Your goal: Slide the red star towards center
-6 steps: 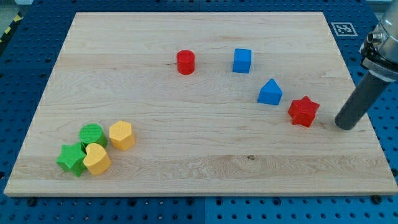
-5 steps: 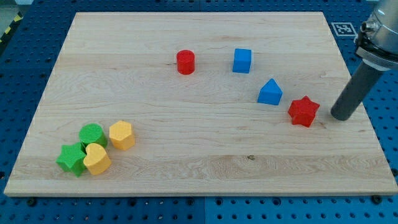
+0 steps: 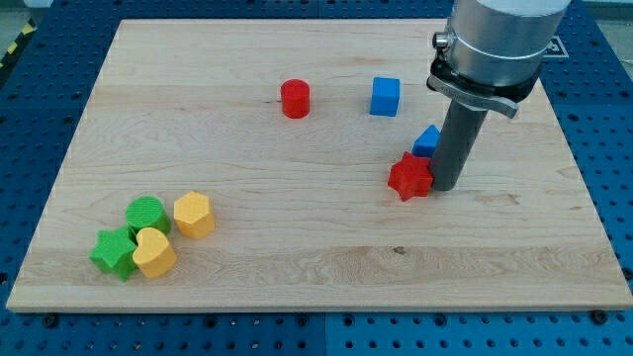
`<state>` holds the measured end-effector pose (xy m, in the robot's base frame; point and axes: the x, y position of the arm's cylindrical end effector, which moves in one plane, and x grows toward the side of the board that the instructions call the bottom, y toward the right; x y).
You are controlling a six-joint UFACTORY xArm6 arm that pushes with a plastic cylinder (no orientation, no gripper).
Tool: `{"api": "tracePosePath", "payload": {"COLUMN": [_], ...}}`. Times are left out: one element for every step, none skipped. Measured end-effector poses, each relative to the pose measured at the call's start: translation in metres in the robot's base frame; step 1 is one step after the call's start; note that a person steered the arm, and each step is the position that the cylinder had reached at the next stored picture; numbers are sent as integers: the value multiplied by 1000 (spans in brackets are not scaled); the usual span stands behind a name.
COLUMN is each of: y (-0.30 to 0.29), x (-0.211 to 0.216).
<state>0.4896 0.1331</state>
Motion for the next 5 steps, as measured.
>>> {"api": "tracePosePath", "payload": {"y": [-17,-47,-67,-71,-90], "x": [0,9,22,22,21]}}
